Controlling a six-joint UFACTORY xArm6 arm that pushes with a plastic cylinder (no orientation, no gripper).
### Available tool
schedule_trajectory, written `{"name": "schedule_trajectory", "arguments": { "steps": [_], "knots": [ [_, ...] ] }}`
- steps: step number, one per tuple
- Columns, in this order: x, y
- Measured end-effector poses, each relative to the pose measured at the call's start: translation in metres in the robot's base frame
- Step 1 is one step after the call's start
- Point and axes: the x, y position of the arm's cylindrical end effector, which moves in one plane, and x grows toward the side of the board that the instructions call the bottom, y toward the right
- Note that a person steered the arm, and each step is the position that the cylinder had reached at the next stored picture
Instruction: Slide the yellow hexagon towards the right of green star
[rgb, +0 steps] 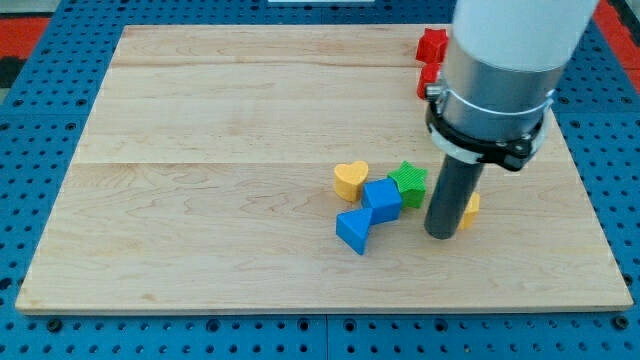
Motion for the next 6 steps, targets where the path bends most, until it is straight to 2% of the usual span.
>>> {"name": "schedule_trajectory", "arguments": {
  "steps": [3, 5, 6],
  "knots": [
    [0.031, 0.038],
    [0.011, 0.047],
    [-0.014, 0.039]
  ]
}}
